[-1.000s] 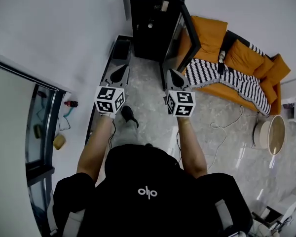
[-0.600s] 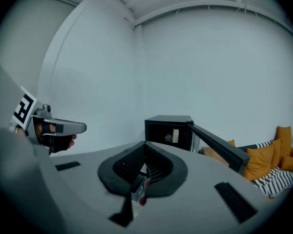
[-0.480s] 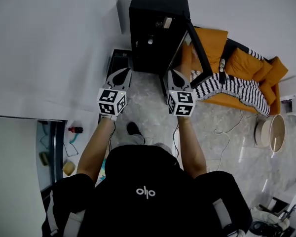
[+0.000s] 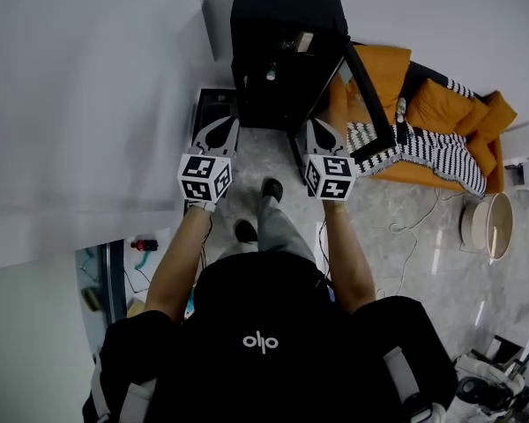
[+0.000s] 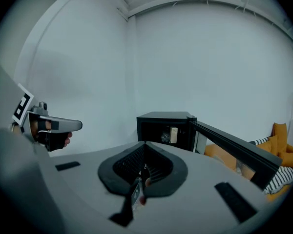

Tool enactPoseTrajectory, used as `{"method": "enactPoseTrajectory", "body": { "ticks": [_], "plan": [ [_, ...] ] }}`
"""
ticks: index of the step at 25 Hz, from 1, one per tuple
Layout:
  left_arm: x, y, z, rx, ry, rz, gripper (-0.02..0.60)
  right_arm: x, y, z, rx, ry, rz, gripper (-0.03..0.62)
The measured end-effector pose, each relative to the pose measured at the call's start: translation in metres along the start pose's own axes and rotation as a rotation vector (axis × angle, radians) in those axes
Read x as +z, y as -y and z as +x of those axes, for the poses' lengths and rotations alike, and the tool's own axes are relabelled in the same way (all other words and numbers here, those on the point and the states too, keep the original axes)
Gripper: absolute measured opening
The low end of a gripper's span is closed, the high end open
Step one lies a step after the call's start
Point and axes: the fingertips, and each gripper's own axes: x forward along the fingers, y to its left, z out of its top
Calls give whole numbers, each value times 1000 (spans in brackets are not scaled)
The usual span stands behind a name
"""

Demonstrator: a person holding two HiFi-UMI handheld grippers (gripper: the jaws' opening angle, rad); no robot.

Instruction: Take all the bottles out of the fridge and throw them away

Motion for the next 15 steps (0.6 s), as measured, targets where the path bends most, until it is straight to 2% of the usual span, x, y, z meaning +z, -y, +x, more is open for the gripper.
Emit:
{"method": "enactPoseTrajectory", "body": {
  "ticks": [7, 15],
  "plan": [
    [-1, -28, 51, -16, -16, 2, 0, 7, 24, 62, -14, -2, -10, 3],
    [16, -56, 131, -87, -43, 56, 0, 15, 66, 155, -18, -6, -3, 3]
  ]
}}
